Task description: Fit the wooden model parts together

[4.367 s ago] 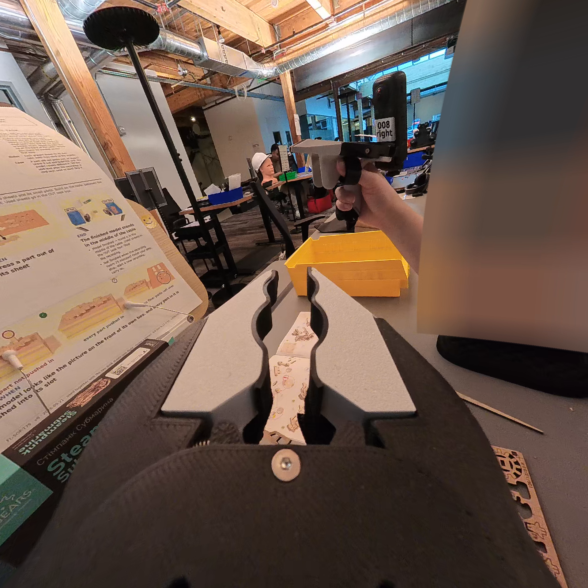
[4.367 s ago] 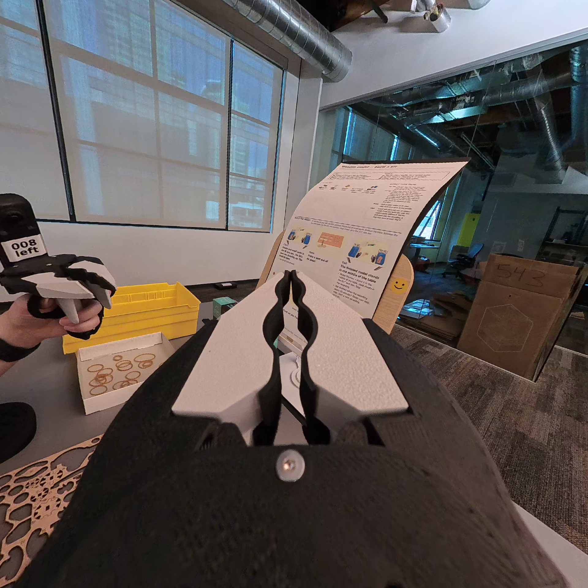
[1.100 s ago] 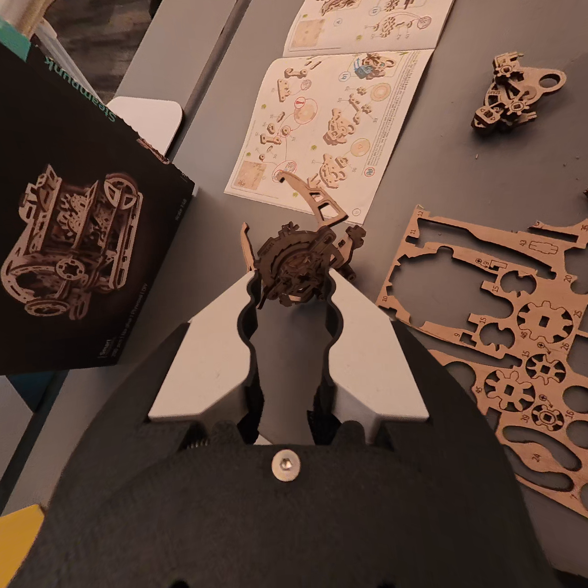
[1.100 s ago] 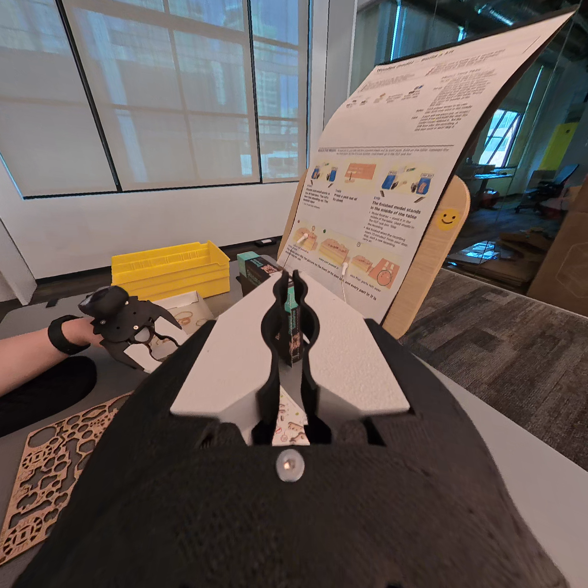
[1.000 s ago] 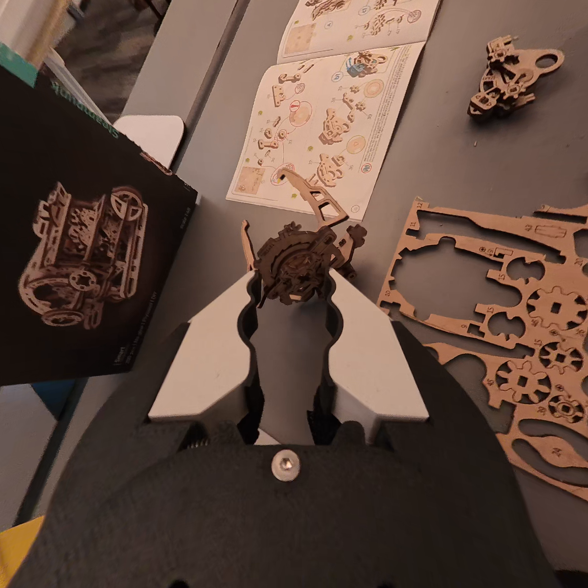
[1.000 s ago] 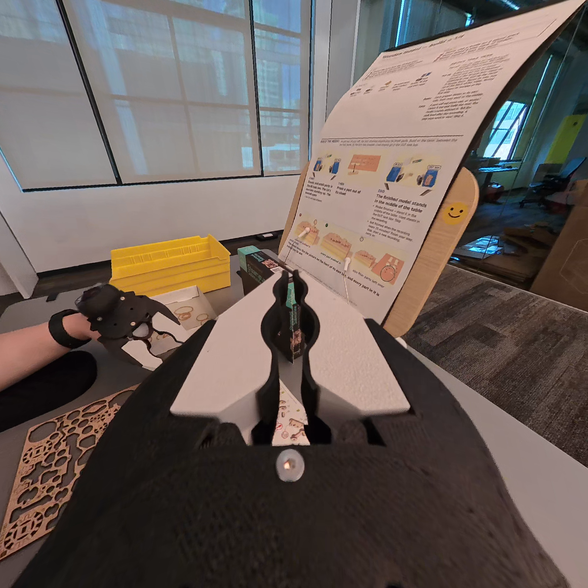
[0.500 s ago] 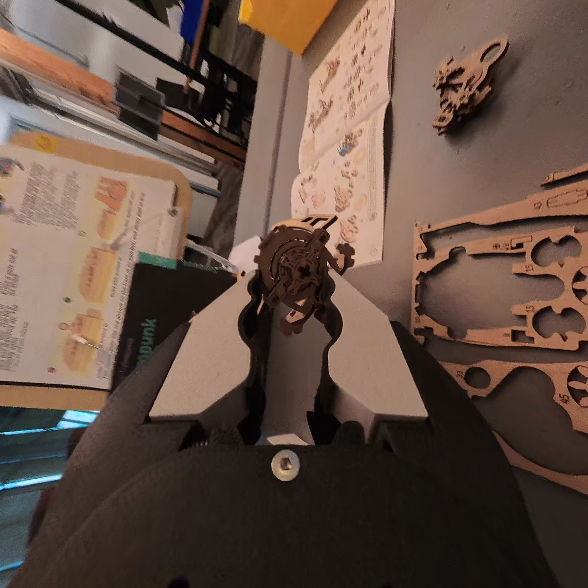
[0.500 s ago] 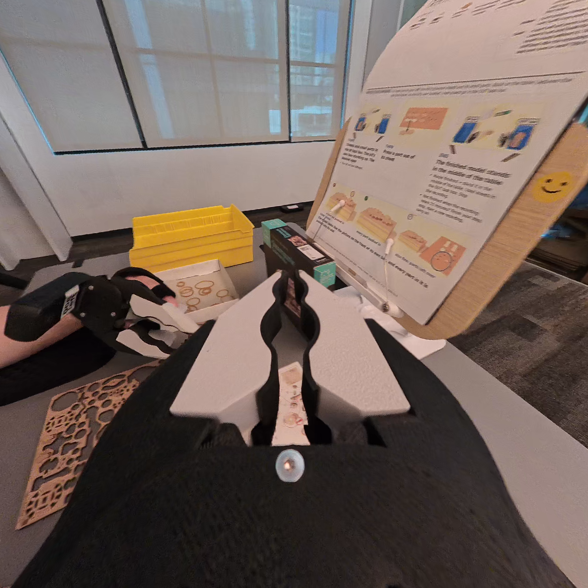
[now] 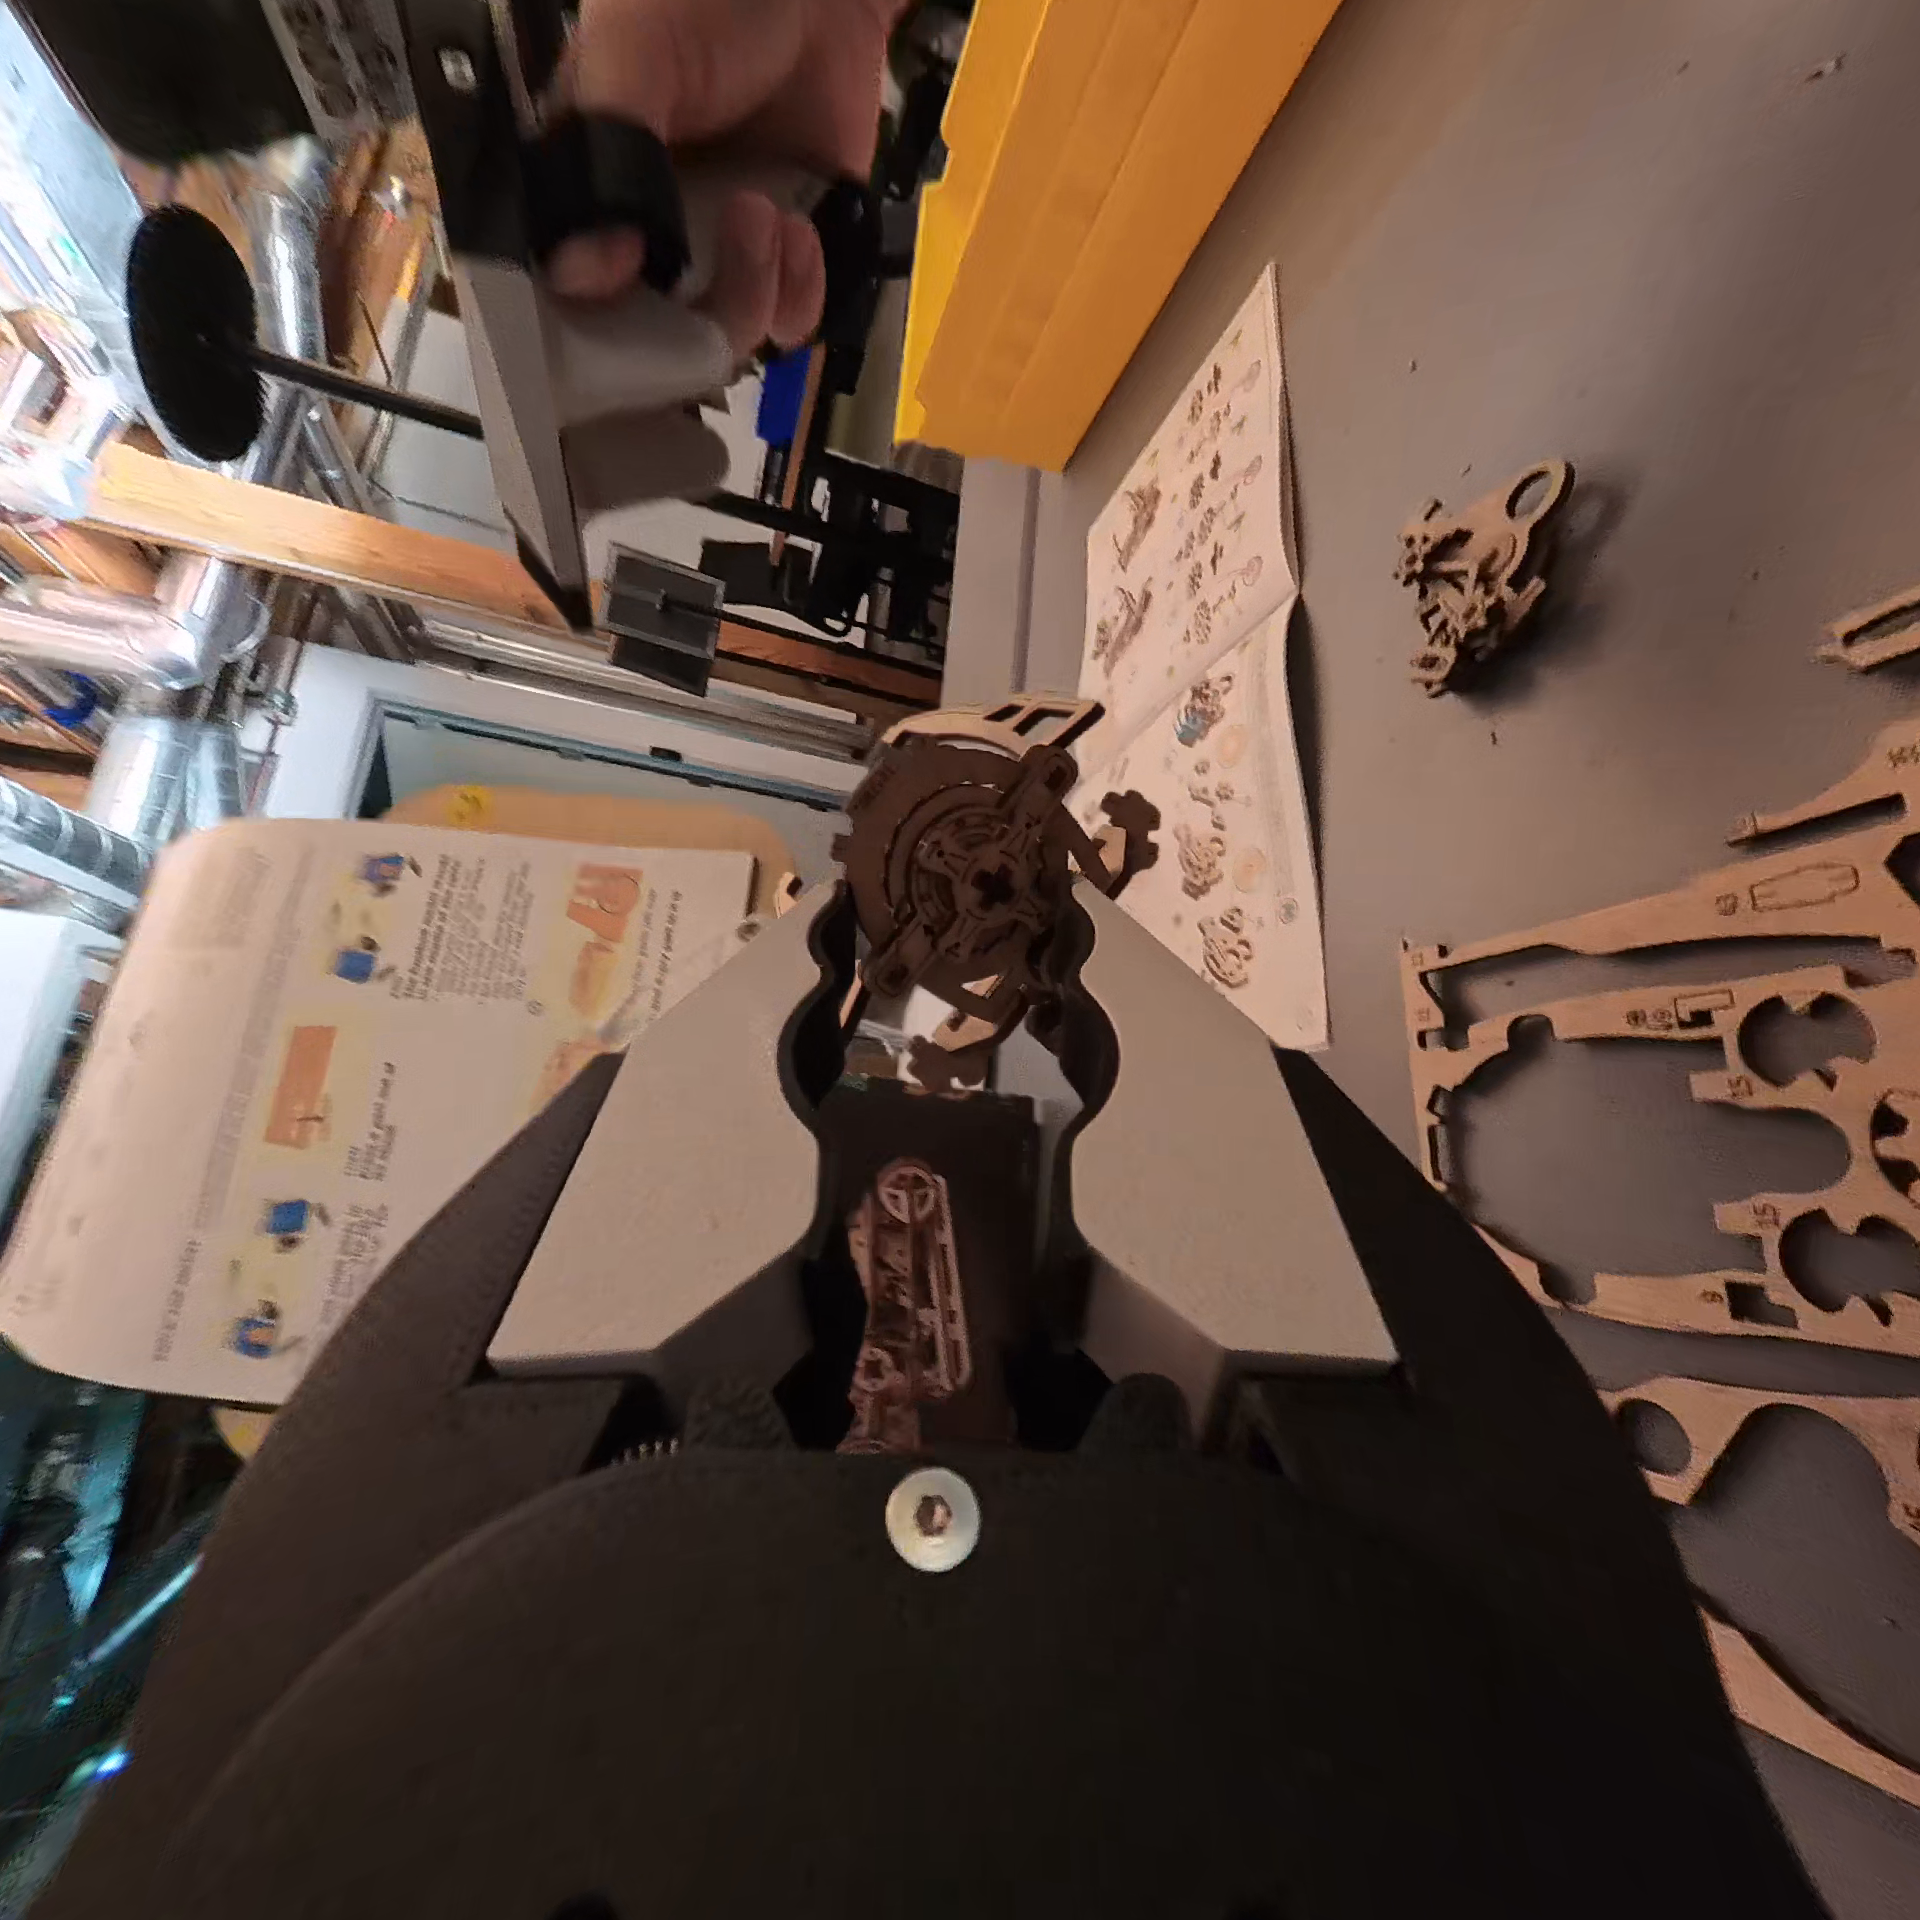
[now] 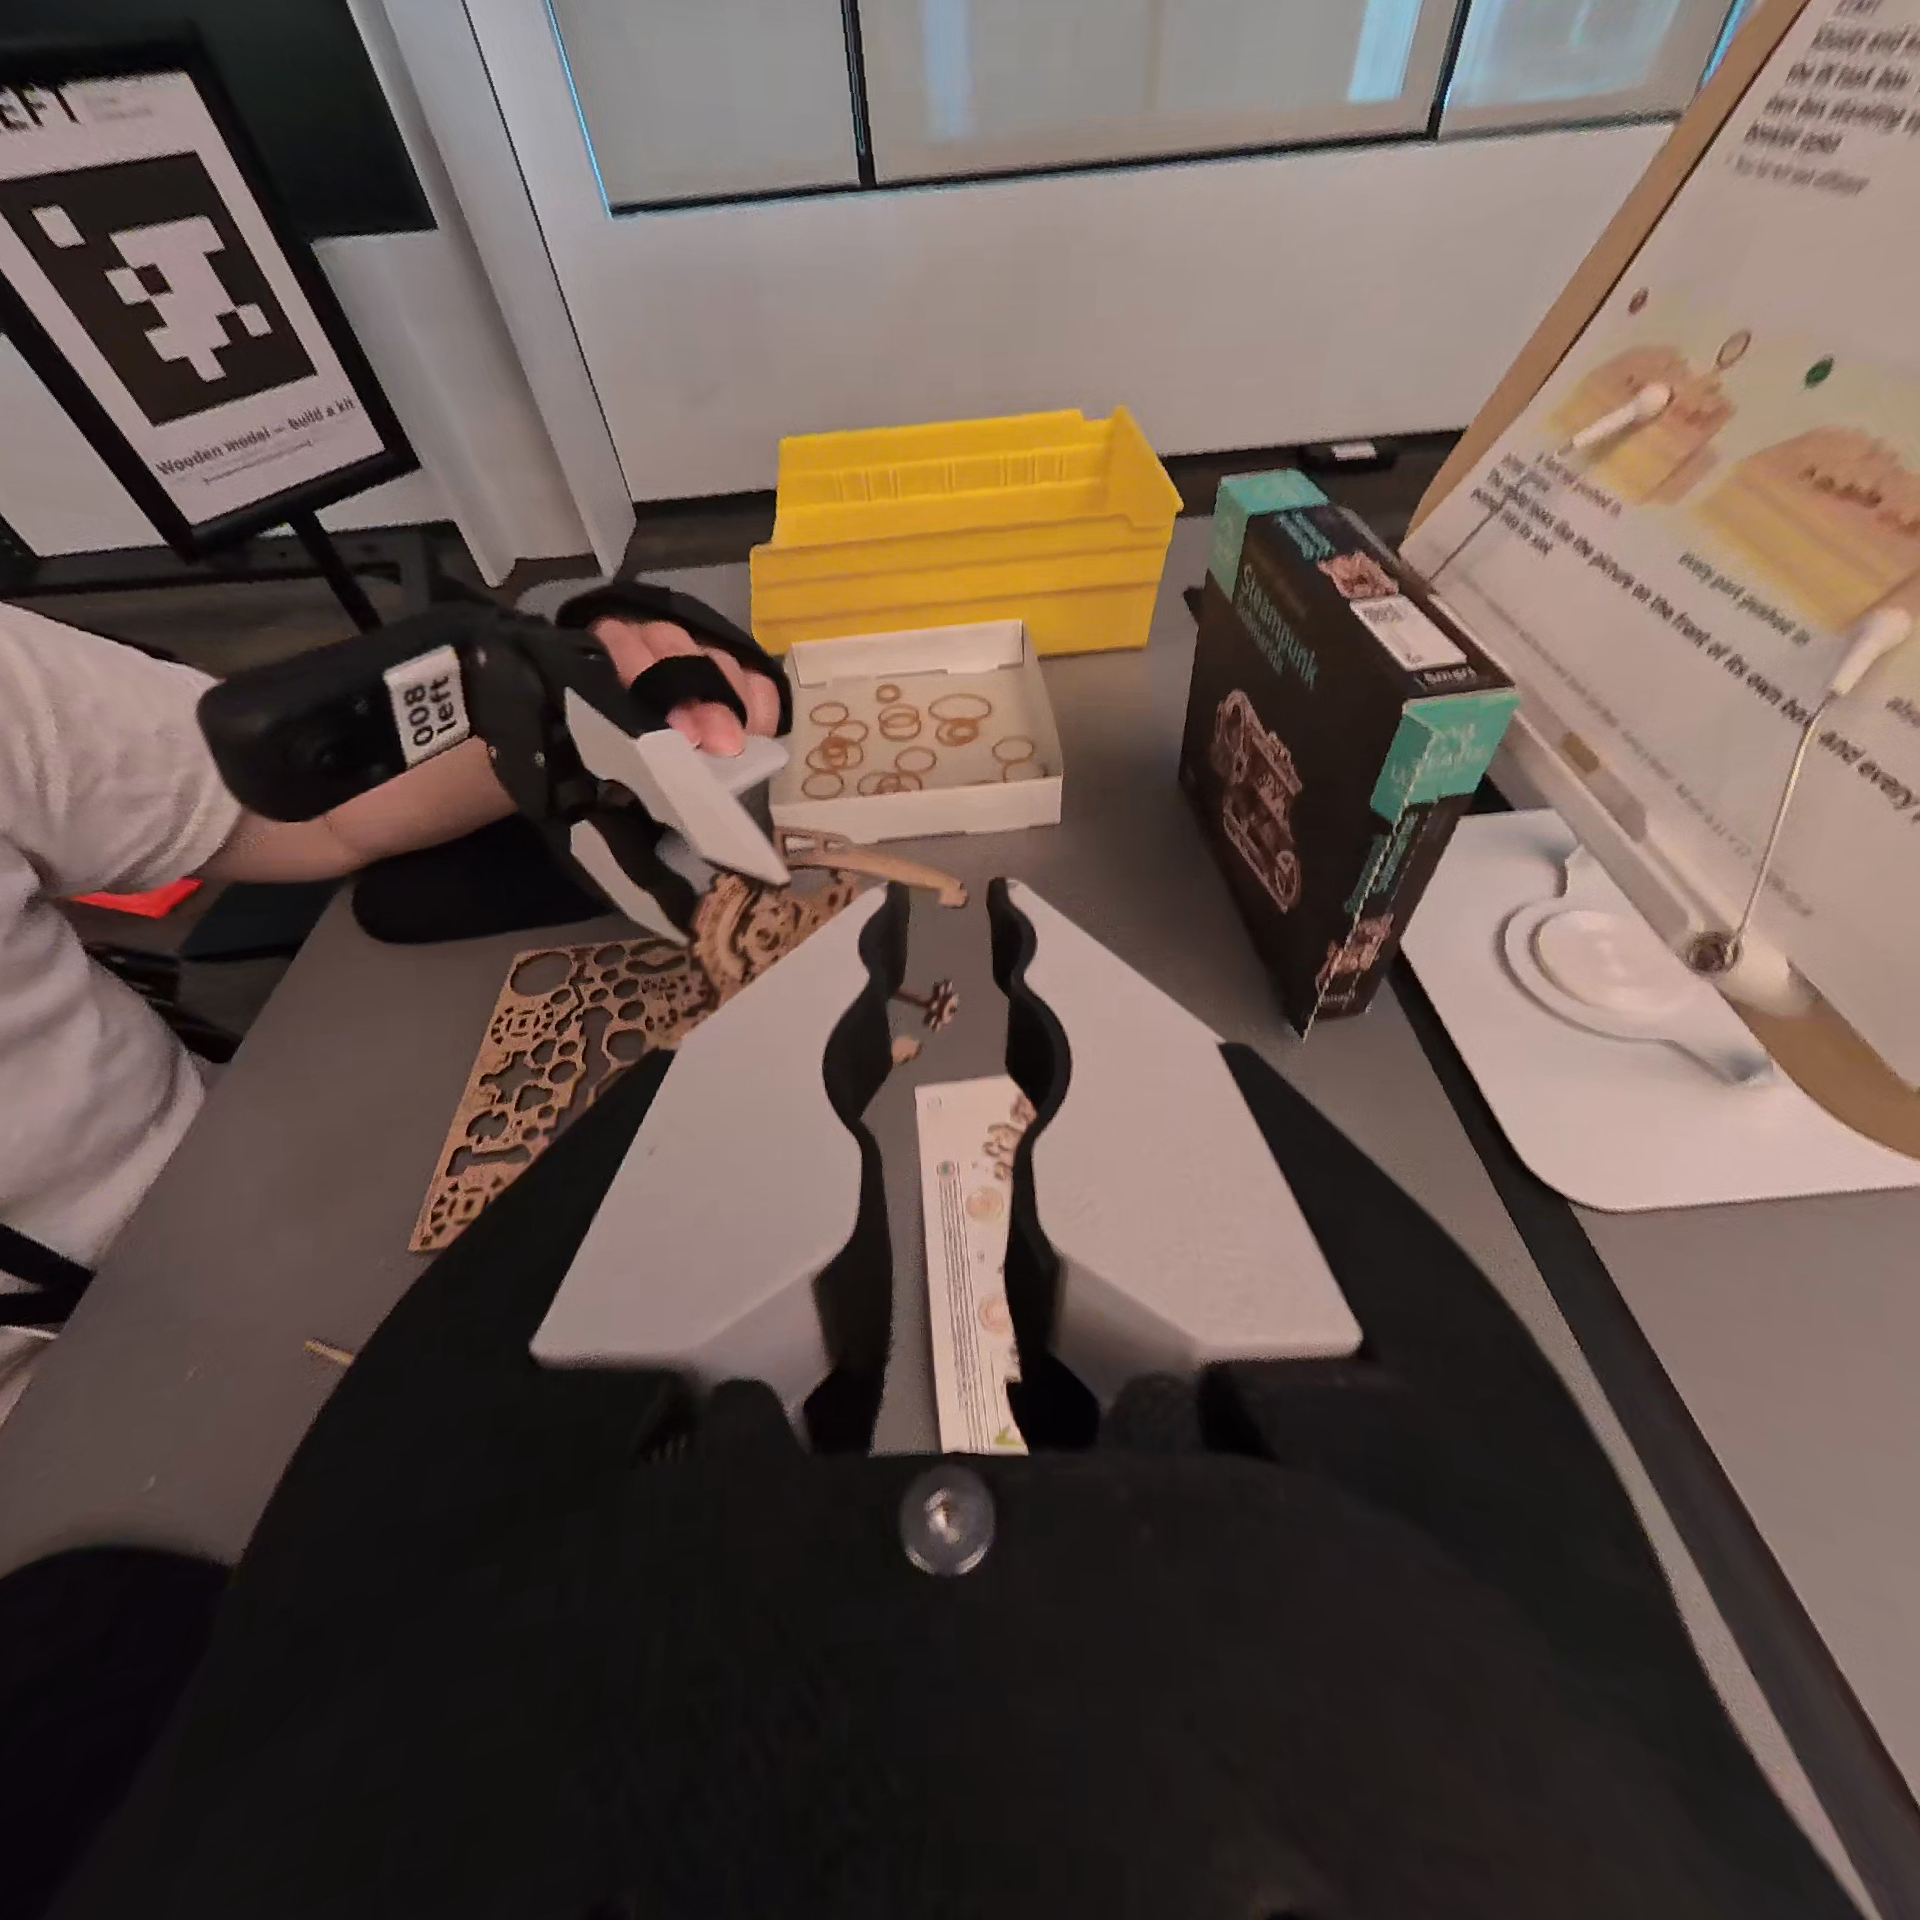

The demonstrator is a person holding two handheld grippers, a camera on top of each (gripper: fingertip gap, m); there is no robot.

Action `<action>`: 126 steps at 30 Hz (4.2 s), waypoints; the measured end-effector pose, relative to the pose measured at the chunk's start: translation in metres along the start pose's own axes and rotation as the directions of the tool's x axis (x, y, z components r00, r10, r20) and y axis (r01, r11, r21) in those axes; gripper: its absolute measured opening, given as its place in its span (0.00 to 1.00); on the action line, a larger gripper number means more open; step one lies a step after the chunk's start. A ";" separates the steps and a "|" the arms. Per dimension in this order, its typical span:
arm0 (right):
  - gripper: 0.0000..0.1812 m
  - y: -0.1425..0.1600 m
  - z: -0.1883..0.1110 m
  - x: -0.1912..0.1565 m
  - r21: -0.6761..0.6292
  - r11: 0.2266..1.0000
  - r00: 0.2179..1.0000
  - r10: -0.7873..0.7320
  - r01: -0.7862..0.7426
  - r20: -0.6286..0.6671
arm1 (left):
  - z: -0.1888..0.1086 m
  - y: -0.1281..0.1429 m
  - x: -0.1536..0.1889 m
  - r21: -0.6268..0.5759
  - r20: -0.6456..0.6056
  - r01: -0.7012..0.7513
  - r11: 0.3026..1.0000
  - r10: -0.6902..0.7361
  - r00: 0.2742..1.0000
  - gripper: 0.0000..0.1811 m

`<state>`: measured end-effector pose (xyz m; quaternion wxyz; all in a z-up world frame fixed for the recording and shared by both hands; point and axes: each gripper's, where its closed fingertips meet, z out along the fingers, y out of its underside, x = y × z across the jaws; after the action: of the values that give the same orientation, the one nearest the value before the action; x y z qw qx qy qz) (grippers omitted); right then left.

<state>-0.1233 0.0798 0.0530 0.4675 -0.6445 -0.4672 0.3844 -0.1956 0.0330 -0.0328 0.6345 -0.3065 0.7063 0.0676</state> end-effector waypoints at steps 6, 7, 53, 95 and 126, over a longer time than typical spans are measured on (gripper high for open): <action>0.12 0.015 -0.015 0.007 -0.106 0.994 0.996 -0.012 0.002 -0.094 | 0.002 0.030 0.019 -0.031 -0.113 0.146 0.989 -0.149 0.982 0.20; 0.12 0.021 -0.014 0.007 -0.125 0.992 0.997 -0.001 -0.009 -0.082 | 0.002 0.033 0.021 -0.037 -0.137 0.188 0.981 -0.192 0.972 0.20; 0.03 0.019 0.063 -0.087 -0.002 0.998 0.860 -0.047 0.056 0.507 | -0.047 -0.069 -0.034 0.459 -0.285 0.497 0.736 -0.408 0.867 0.21; 0.02 0.097 0.143 -0.003 -0.105 0.986 0.958 0.151 -0.129 0.243 | -0.012 0.099 0.056 -0.354 -0.295 0.636 0.686 -0.727 0.620 0.14; 0.12 0.043 0.091 0.000 0.023 1.000 0.990 0.003 -0.007 0.143 | -0.009 0.078 0.058 -0.308 -0.378 0.764 0.567 -0.810 0.449 0.12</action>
<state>-0.1980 0.0968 -0.0126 0.4394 -0.6107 -0.4934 0.4364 -0.2441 0.0715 -0.1089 0.3816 -0.6336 0.6124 -0.2792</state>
